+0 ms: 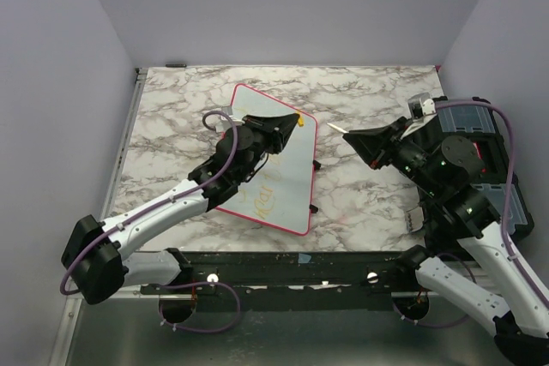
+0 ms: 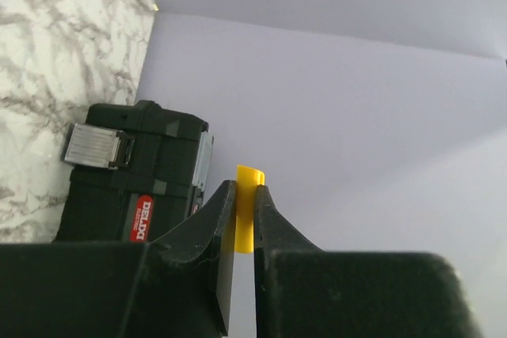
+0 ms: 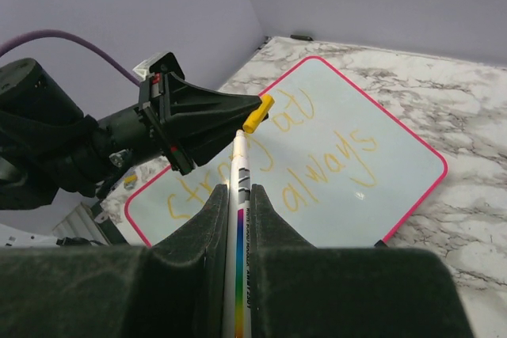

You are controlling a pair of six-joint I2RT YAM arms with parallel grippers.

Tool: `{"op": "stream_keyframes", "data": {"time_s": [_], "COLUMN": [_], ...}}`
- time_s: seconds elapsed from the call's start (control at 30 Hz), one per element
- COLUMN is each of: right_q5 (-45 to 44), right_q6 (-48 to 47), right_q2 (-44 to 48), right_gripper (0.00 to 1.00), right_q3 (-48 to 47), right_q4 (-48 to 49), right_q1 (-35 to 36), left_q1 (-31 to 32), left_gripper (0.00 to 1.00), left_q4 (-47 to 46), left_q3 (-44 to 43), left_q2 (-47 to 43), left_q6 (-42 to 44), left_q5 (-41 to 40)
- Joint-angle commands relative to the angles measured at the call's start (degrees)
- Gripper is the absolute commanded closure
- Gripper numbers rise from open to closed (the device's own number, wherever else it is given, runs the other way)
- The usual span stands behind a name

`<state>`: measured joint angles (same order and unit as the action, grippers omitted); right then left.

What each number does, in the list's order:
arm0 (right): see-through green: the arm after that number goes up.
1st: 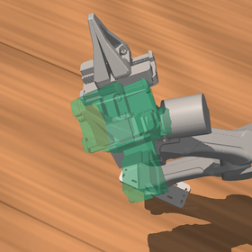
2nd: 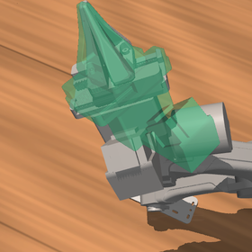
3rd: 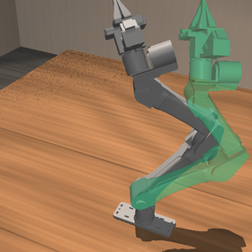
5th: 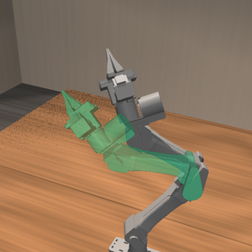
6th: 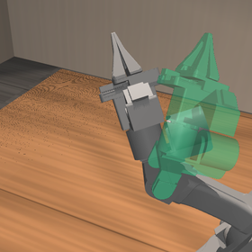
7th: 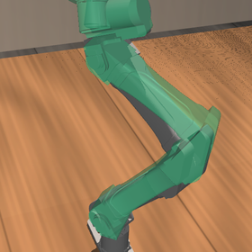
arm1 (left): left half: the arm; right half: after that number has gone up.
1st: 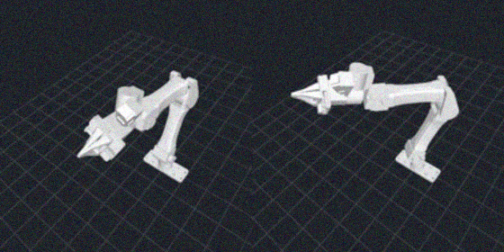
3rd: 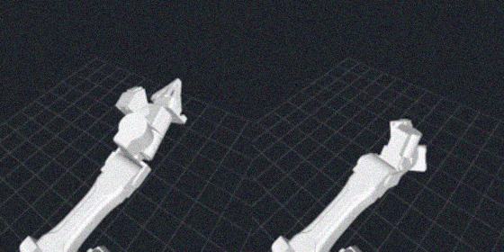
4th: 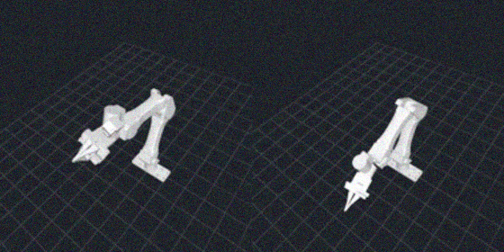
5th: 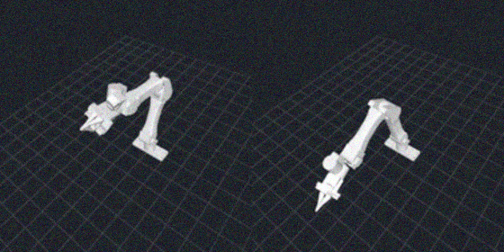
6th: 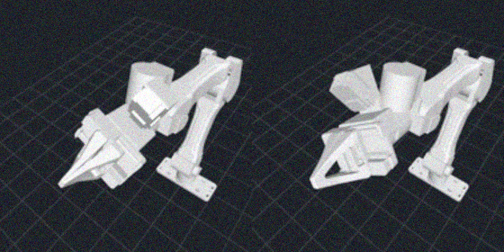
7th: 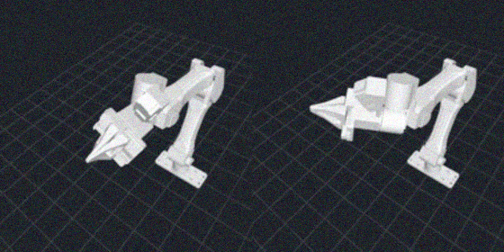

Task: Write a sentence on the whiteboard
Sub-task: Insert the whiteboard marker without the cap into the pen cap.

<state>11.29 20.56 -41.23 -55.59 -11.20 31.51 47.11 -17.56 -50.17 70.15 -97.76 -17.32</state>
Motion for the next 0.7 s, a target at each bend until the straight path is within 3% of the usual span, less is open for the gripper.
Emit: {"op": "stream_keyframes", "data": {"time_s": [0.0, 0.1, 0.33, 0.47, 0.67], "right_q5": [3.7, 4.7, 7.5, 8.0, 3.6], "right_q6": [-2.5, -2.8, -2.8, -3.2, -5.3], "right_q2": [-0.8, -2.3, -4.1, -6.5, -11.7], "right_gripper": [0.99, 0.99, 0.99, 0.99, 0.99], "right_q3": [1.3, 0.8, -0.3, -2.0, -5.3], "right_q4": [2.7, 3.0, 4.3, 3.6, 1.1], "right_q1": [0.3, 0.3, 0.3, 0.4, 4.3], "left_q1": [0.3, 0.3, 1.2, 1.8, 2.1], "left_gripper": [1.00, 1.00, 1.00, 1.00, 1.00], "left_q4": [20.3, 29.7, 31.7, 38.7, 41.5], "left_q3": [-5.8, -10.1, -6.3, -7.1, -6.5], "left_q2": [-2.4, -2.5, -5.1, -6.3, -8.1], "left_q6": [-14.9, -19.5, -35.7, -40.1, -44.6], "left_q5": [-2.6, -0.9, -1.5, -2.6, -3.1]}}
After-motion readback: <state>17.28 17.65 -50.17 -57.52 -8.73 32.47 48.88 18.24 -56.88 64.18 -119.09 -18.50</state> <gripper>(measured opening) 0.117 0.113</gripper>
